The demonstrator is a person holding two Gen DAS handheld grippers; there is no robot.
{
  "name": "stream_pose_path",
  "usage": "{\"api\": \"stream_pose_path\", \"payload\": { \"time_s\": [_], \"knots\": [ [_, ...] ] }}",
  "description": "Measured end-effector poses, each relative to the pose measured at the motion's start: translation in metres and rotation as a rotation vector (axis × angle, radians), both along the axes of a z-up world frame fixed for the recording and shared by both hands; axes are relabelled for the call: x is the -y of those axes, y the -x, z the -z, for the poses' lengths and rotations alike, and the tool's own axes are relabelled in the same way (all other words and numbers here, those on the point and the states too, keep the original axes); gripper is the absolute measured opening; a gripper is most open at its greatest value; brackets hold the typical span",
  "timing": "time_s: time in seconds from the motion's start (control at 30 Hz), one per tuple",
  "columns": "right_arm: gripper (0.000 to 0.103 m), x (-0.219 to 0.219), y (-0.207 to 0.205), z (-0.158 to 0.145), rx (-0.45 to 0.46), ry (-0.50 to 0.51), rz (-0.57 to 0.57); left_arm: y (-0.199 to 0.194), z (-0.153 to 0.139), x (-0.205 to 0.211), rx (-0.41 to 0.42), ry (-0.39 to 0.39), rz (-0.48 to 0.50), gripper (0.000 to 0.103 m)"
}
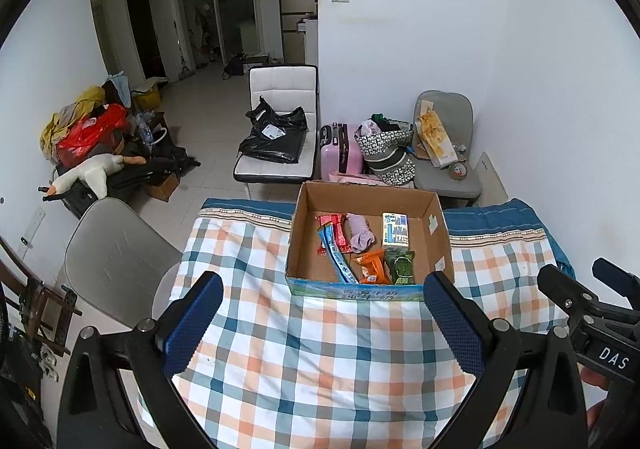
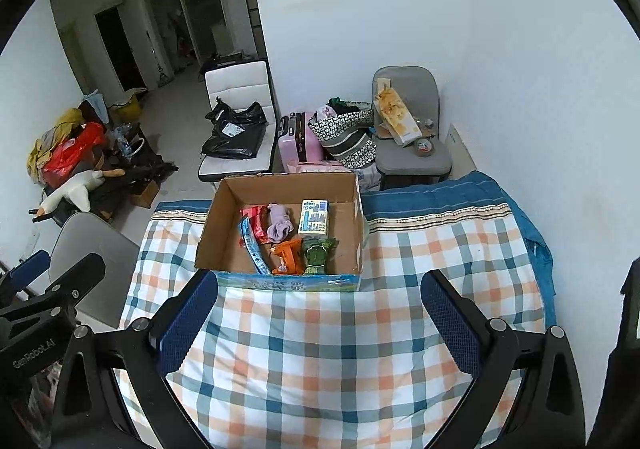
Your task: Organize soft objects
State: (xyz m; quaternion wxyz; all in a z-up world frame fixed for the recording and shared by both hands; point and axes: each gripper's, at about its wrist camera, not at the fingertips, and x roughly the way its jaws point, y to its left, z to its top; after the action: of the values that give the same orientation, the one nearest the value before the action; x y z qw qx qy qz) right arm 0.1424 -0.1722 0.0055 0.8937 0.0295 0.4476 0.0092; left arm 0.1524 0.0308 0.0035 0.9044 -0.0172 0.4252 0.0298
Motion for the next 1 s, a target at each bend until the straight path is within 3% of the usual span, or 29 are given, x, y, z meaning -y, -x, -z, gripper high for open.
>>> {"api": "stream_pose_path", "payload": {
  "time_s": [1.0],
  "knots": [
    [0.103, -0.0030, 0.0048, 0.0012, 0.013, 0.011, 0.017, 0.0001, -0.0008, -0.0020, -0.001, 0.001, 0.016, 0.103]
  ]
}}
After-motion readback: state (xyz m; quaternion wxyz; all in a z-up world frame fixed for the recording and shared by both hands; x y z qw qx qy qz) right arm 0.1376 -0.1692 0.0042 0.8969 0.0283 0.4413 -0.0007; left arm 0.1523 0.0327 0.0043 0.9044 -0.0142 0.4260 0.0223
